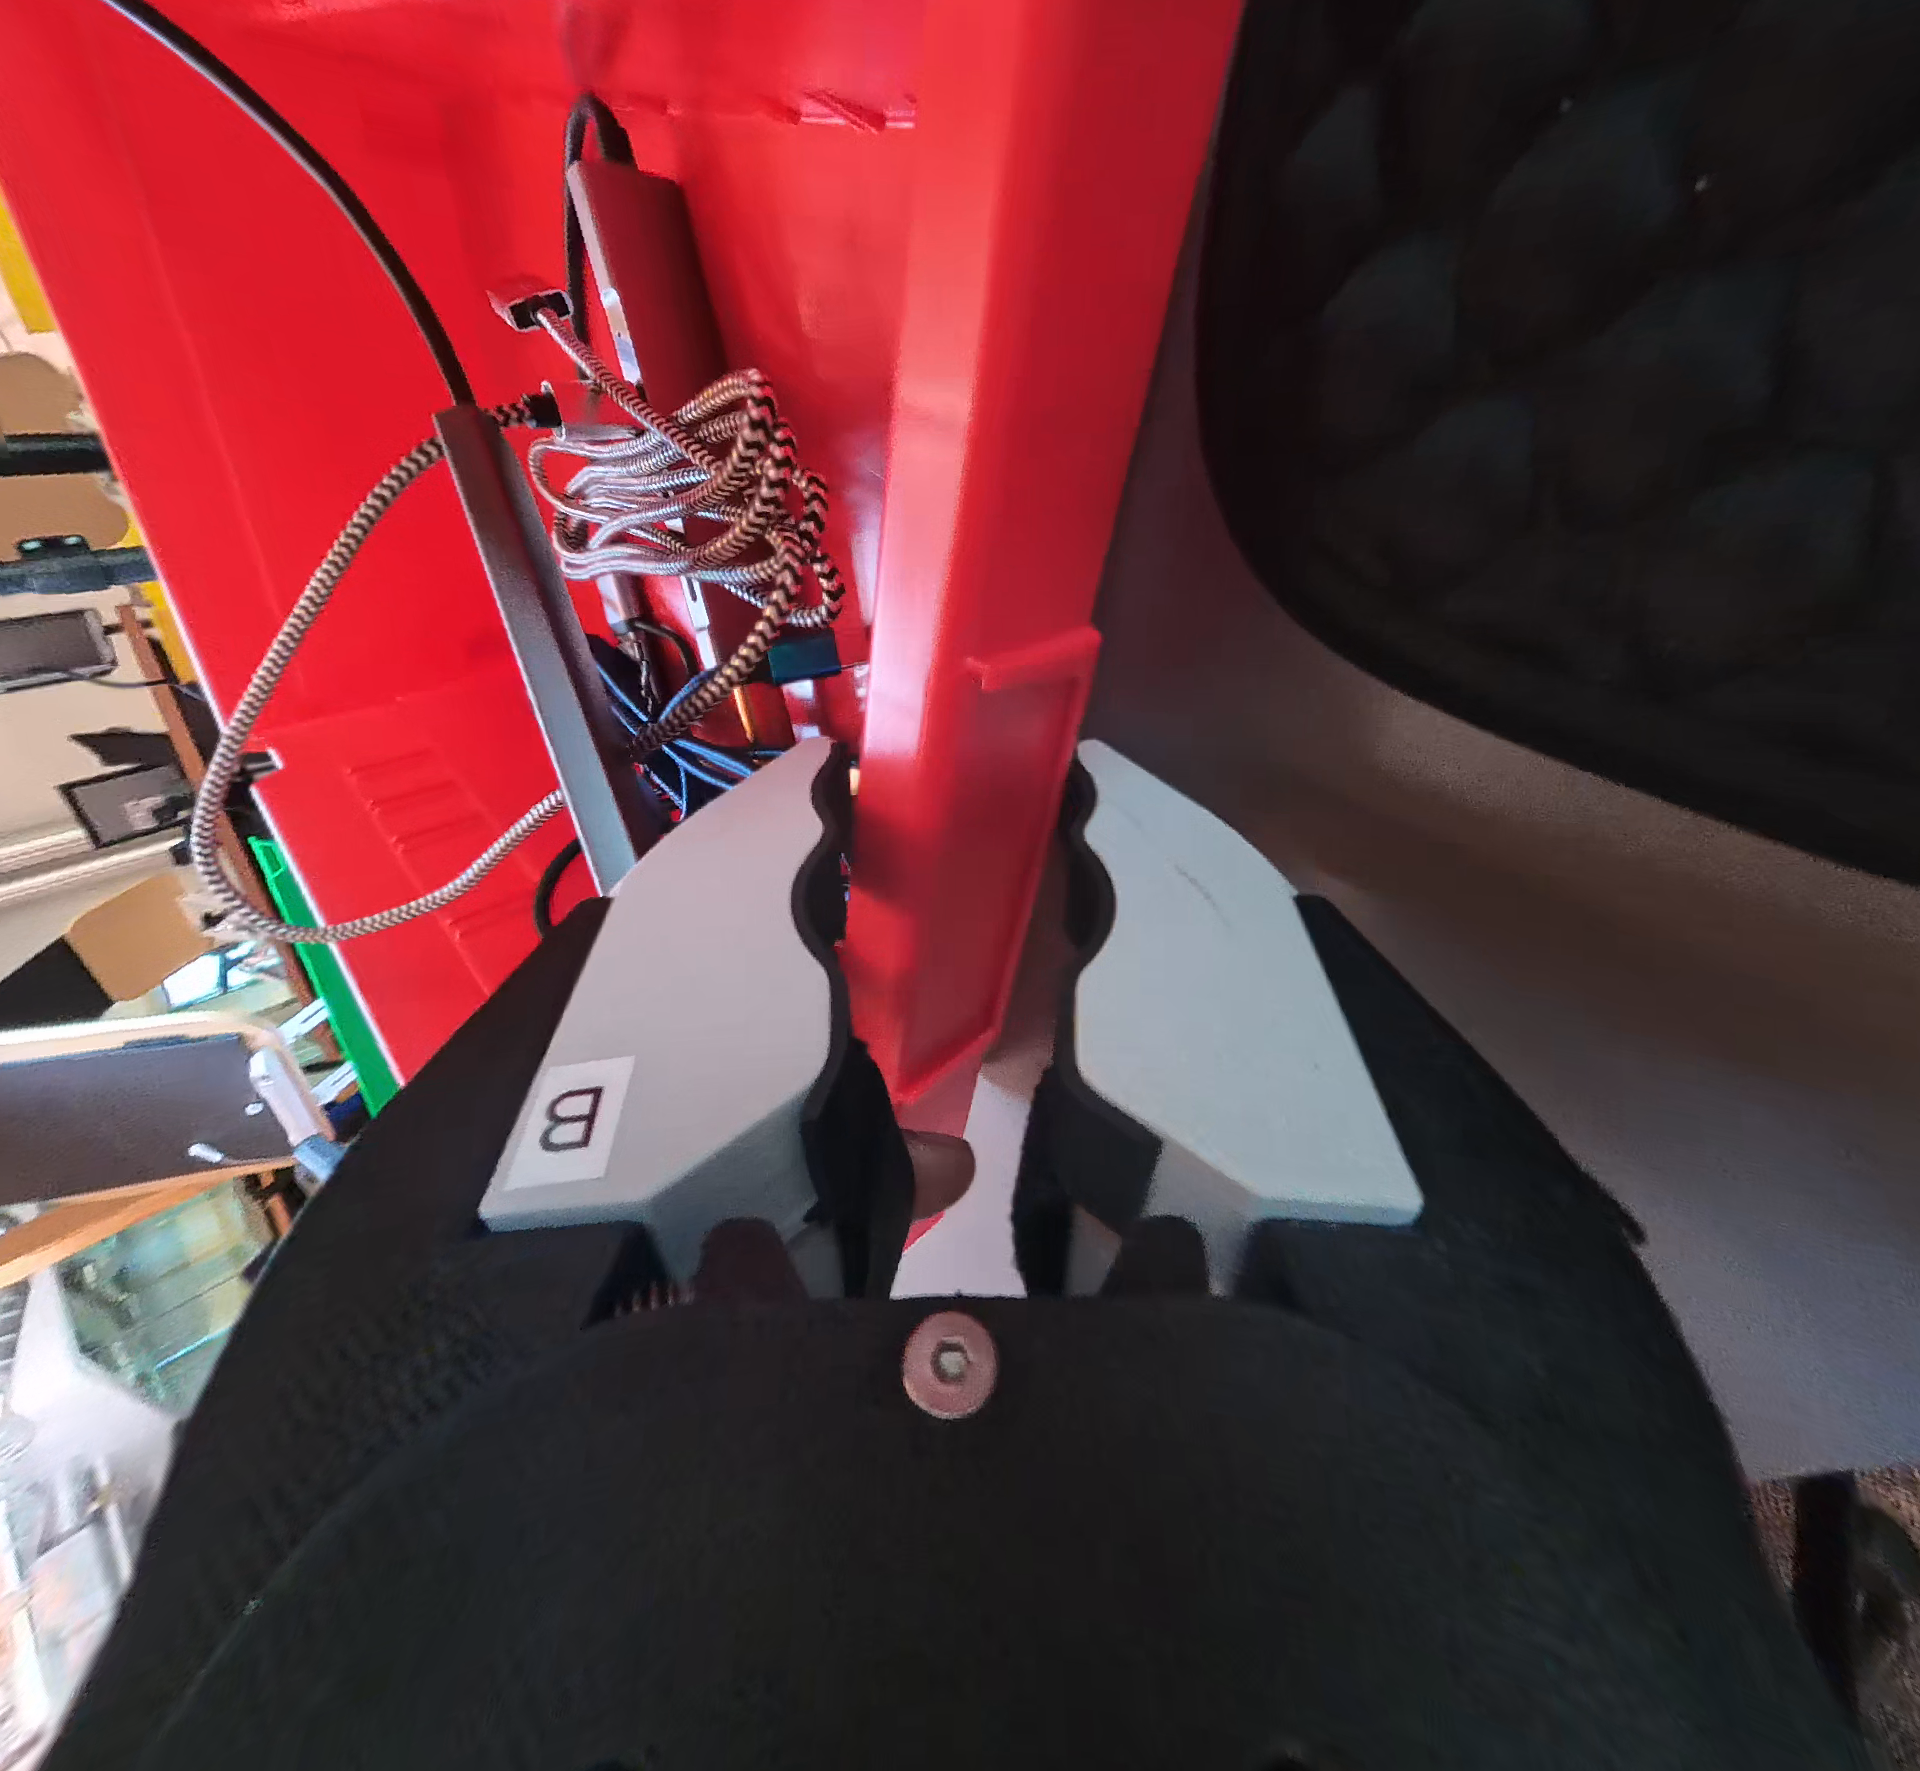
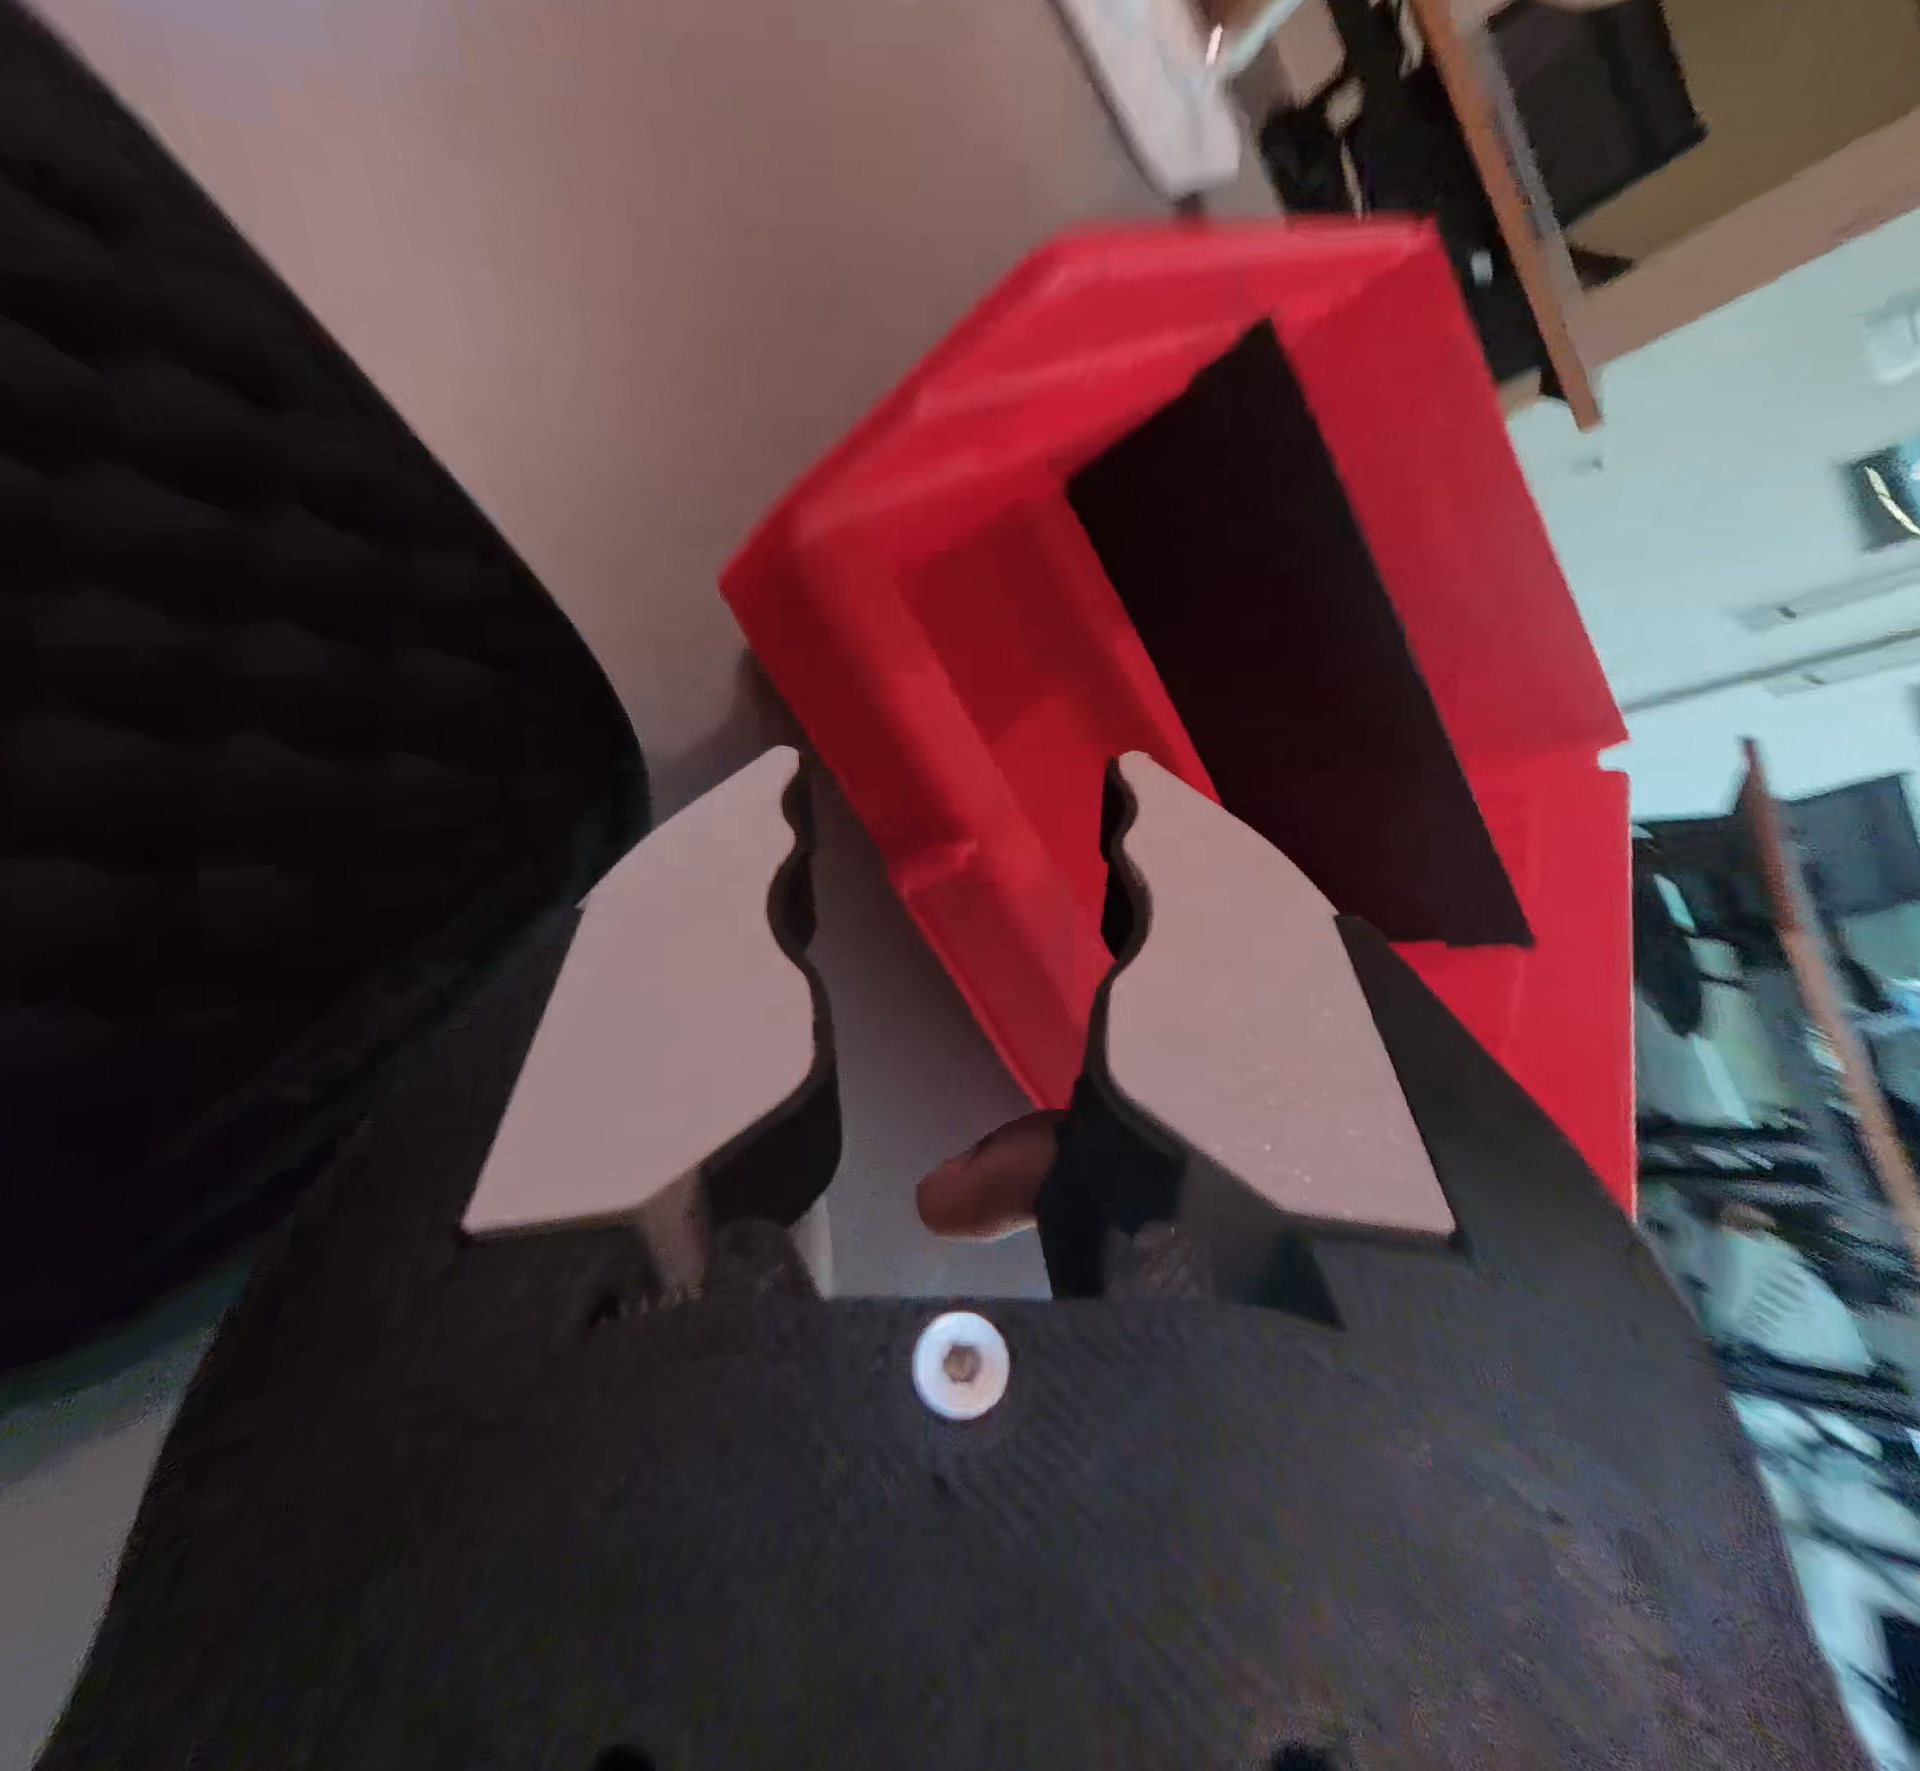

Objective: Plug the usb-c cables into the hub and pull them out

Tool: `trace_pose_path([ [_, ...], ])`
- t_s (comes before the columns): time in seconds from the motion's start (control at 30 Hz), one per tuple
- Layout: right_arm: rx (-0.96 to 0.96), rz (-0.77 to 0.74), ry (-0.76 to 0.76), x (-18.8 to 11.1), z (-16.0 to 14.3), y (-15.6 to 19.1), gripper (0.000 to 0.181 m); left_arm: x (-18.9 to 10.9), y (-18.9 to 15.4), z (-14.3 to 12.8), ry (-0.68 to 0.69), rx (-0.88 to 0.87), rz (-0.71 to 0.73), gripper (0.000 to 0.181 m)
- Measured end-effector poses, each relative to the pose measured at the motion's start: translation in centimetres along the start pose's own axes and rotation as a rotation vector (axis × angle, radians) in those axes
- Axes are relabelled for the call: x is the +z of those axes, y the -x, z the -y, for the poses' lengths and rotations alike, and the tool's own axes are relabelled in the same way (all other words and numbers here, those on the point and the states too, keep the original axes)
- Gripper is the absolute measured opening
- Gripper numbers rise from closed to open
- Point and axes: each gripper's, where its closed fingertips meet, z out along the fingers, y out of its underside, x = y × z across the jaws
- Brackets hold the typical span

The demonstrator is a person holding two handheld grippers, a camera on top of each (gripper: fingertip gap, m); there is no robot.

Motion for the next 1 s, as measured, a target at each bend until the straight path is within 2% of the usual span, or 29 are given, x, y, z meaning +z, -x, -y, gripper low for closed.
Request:
trace_pose_path([
  [0.1, 0.158, 0.012, -0.306, -3.3, 4.7, -1.5, 0.055, -0.9, -0.8, 0.6, -0.100, -0.018, -0.092, 0.045],
  [0.2, 0.406, -0.082, -0.717, -8.6, 8.8, -5.6, 0.060, -3.6, -1.1, 2.9, -0.343, -0.105, -0.207, 0.054],
  [0.27, 0.579, -0.145, -0.995, -12.4, 10.1, -8.5, 0.081, -6.5, 0.6, 5.0, -0.575, -0.215, -0.210, 0.067],
  [0.33, 0.736, -0.200, -1.214, -15.4, 10.2, -10.8, 0.111, -9.7, 4.6, 6.5, -0.819, -0.410, -0.098, 0.102],
  [0.4, 0.821, -0.247, -1.299, -16.7, 9.8, -12.1, 0.135, -12.6, 9.2, 6.1, -1.025, -0.677, 0.023, 0.137],
  [0.47, 0.831, -0.282, -1.328, -17.2, 9.8, -12.5, 0.142, -14.7, 12.2, 4.7, -1.185, -0.902, 0.075, 0.144],
  [0.53, 0.818, -0.318, -1.313, -17.2, 9.8, -12.6, 0.143, -15.6, 14.0, 3.1, -1.267, -1.024, 0.122, 0.144],
  [0.6, 0.797, -0.342, -1.289, -17.0, 9.8, -12.6, 0.141, -14.7, 14.0, 2.6, -1.193, -1.000, 0.143, 0.143],
  [0.67, 0.781, -0.359, -1.274, -16.7, 9.8, -12.5, 0.143, -12.3, 12.8, 2.5, -0.983, -0.917, 0.116, 0.141],
  [0.7, 0.777, -0.373, -1.270, -16.6, 9.7, -12.5, 0.140, -11.0, 11.6, 2.7, -0.864, -0.851, 0.081, 0.132],
  [0.77, 0.778, -0.398, -1.267, -16.5, 9.5, -12.6, 0.144, -8.5, 8.7, 3.1, -0.642, -0.709, -0.025, 0.095],
  [0.83, 0.779, -0.400, -1.267, -16.4, 9.5, -12.5, 0.142, -6.3, 6.7, 3.2, -0.471, -0.633, -0.099, 0.083],
  [1.0, 0.737, -0.466, -1.232, -16.6, 9.0, -12.8, 0.140, -3.0, 7.6, 1.6, -0.240, -0.564, 0.040, 0.059],
])
